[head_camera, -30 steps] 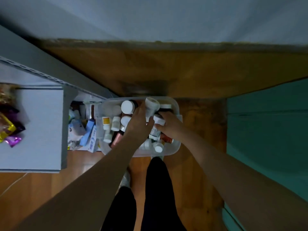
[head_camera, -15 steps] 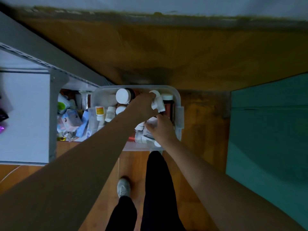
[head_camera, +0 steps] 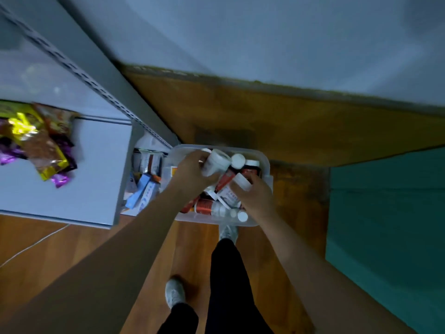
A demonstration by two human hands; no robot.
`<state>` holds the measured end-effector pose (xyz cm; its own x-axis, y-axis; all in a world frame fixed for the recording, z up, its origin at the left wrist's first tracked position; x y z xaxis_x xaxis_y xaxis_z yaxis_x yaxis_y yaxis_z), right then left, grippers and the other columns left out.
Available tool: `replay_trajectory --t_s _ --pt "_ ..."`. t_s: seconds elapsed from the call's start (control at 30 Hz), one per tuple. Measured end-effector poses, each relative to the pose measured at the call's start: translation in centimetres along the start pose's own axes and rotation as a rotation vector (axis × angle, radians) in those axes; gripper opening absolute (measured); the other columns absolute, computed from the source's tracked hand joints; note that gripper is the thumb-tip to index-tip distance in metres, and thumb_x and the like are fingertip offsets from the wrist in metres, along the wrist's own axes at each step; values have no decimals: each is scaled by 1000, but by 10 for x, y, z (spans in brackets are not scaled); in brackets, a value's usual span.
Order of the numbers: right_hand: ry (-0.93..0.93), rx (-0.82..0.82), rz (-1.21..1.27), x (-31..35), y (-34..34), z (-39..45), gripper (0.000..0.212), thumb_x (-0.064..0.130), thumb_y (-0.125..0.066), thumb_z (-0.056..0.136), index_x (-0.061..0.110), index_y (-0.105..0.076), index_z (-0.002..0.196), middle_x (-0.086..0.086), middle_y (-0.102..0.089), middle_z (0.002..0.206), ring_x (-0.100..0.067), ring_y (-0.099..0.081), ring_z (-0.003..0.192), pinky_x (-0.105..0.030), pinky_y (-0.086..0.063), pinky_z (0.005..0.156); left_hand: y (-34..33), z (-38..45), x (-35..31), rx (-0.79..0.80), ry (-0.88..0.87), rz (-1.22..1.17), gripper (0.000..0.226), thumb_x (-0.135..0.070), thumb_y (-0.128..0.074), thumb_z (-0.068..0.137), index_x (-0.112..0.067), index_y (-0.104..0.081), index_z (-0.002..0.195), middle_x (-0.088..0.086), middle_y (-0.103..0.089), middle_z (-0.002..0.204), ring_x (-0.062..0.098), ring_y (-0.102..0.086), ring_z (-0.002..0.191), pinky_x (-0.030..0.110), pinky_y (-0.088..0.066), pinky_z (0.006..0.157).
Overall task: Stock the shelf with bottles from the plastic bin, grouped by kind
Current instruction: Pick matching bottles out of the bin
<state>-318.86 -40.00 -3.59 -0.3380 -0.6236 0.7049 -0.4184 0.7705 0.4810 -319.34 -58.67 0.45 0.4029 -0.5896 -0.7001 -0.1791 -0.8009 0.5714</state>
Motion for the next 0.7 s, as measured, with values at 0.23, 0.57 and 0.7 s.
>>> replay_trajectory --t_s 0.23,0.57,0.7 --pt "246 61 99 136 2 -73 36 40 -66 91 15 -62 117 -4 -64 103 -12 -62 89 -33 -53 76 82 -141 20 -171 95 -198 34 -15 -78 82 -26 -57 107 -16 -58 92 -6 -59 85 21 -46 74" --pt "460 352 -35 243 -196 -279 43 49 -63 91 24 -56 125 7 -60 107 -11 -59 95 -10 -43 65 186 -435 160 -557 251 -429 30 -17 -76 83 -26 -60 107 -6 -66 97 -3 -63 85 12 -46 64" --pt "564 427 -95 285 -284 -351 43 49 -68 87 22 -57 119 2 -65 102 -10 -62 85 -13 -46 65 214 -546 228 -786 377 -577 40 -19 -76 83 -29 -55 116 -12 -66 101 -5 -64 85 13 -47 65"
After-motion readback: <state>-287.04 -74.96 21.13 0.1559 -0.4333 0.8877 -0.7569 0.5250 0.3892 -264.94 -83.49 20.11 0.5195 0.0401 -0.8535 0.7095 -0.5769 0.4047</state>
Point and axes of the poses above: each hand's wrist, its own z-axis towards the middle knuckle, its own y-axis out of the back of the hand, x = y × z, the point moved 3 cm from there along z, towards the middle knuckle
